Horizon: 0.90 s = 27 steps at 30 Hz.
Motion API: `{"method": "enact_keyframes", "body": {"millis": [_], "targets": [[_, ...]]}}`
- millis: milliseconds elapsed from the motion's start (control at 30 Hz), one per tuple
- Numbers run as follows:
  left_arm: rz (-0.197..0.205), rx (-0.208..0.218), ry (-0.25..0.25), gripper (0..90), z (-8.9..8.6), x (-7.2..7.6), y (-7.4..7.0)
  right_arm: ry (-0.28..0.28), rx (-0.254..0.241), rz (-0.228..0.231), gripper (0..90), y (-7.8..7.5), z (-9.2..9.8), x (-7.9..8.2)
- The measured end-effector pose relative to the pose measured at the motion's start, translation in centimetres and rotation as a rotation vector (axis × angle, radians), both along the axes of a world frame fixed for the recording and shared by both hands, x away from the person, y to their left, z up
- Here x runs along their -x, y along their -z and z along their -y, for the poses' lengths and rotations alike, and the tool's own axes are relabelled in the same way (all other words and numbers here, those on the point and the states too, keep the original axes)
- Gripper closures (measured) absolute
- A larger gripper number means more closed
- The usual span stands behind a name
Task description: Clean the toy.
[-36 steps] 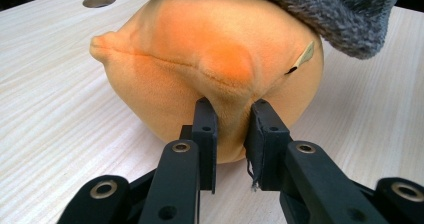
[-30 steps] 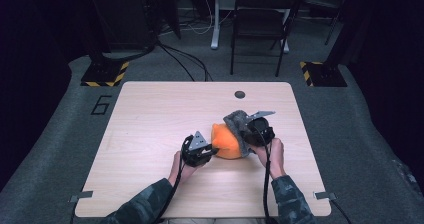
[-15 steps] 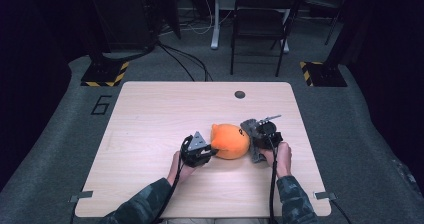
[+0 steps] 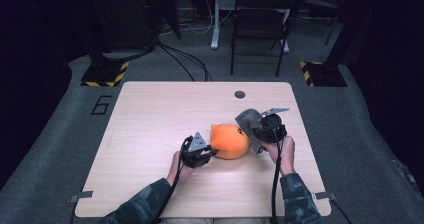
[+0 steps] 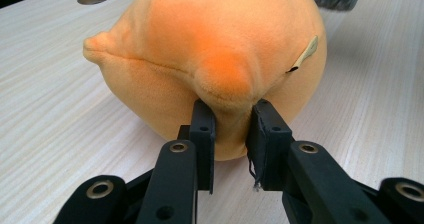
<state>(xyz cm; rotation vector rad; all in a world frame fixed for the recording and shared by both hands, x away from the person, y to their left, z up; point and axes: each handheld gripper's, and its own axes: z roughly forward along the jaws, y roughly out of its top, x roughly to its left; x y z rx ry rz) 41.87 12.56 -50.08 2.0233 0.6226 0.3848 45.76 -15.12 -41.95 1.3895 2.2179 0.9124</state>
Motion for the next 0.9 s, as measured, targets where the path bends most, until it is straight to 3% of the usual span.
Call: {"method": "enact_keyframes", "body": {"millis": [67, 100, 233, 467, 667, 900], "targets": [[0.012, -0.003, 0.002, 74.1, 0.1, 0.1, 0.0, -0.009, -0.009, 0.016, 73.7, -0.5, -0.3, 0.3], [0.016, -0.007, 0.005, 74.1, 0.2, 0.1, 0.0, -0.031, -0.04, 0.032, 73.7, -1.4, -0.9, 0.7], [0.02, -0.005, 0.0, 74.1, 0.3, 0.3, -0.1, -0.117, -0.057, 0.053, 73.7, -2.2, -3.1, 1.4], [0.039, 0.005, 0.01, 74.2, 1.0, 0.6, -0.3, -0.23, -0.022, 0.075, 73.4, -2.4, -7.1, 2.9], [0.038, -0.02, 0.015, 74.3, 1.0, 0.6, -0.1, -0.218, 0.052, 0.063, 73.1, -0.7, -7.8, 2.5], [0.023, -0.008, 0.019, 74.4, 0.7, 0.4, 0.1, -0.183, 0.042, 0.033, 72.9, -0.4, -6.5, 1.9]]}}
